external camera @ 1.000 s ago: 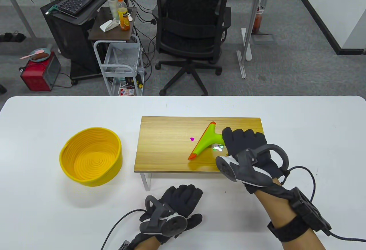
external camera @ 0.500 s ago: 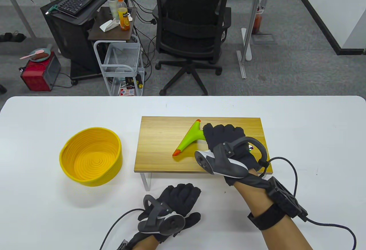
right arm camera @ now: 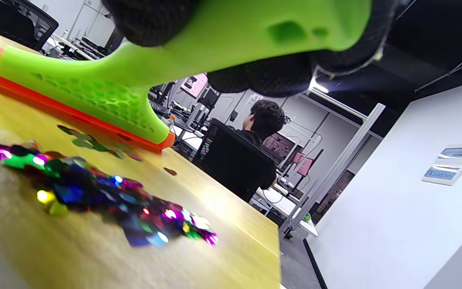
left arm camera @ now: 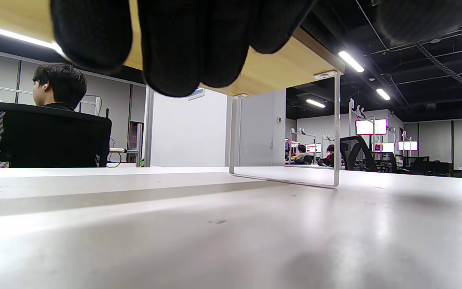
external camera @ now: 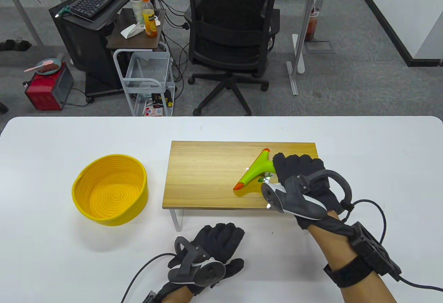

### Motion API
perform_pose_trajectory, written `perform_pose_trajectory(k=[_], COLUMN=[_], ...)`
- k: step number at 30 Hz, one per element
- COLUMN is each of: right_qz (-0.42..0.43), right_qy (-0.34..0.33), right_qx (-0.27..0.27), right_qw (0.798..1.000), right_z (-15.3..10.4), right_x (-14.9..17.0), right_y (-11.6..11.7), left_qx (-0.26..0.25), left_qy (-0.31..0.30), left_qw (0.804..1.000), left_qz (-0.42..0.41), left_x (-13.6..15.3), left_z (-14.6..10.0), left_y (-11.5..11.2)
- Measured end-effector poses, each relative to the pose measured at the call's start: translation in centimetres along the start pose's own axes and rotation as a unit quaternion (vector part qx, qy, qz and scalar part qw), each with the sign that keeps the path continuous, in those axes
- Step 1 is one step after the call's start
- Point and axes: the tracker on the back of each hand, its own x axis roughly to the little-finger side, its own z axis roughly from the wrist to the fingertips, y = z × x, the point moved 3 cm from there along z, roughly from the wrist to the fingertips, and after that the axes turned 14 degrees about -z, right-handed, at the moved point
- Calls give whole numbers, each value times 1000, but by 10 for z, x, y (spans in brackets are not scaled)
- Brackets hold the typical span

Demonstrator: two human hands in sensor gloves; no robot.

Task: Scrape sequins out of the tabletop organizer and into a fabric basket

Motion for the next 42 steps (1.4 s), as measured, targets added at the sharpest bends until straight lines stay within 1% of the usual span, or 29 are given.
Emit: perform_pose_trajectory(k=[6, 13, 17, 21, 27, 33, 42], right_qz=[-3, -6, -6, -1, 7, 2, -5], right_qy=[5, 10, 13, 24, 45, 52, 72], right_qx=[-10, -17, -18, -7, 7, 10, -3], right_qw=[1000, 1000, 1000, 1000, 999, 999, 997], right_z=[-19, -38, -44, -49, -49, -40, -26], right_x=[17, 29, 32, 38, 46, 36, 24], right_y=[10, 15, 16, 14, 4, 0, 0], left_qx=[2, 3, 5, 6, 7, 6, 6], left_qy=[-2, -6, -6, -6, -5, -6, -4], left_qw=[1000, 1000, 1000, 1000, 1000, 1000, 1000], left_qz=[1, 3, 5, 5, 4, 4, 3], left_x=[-2, -4, -5, -5, -5, -5, -4], left_z=[1, 1, 1, 2, 2, 2, 1], left_y=[-1, -3, -4, -4, -4, -4, -4])
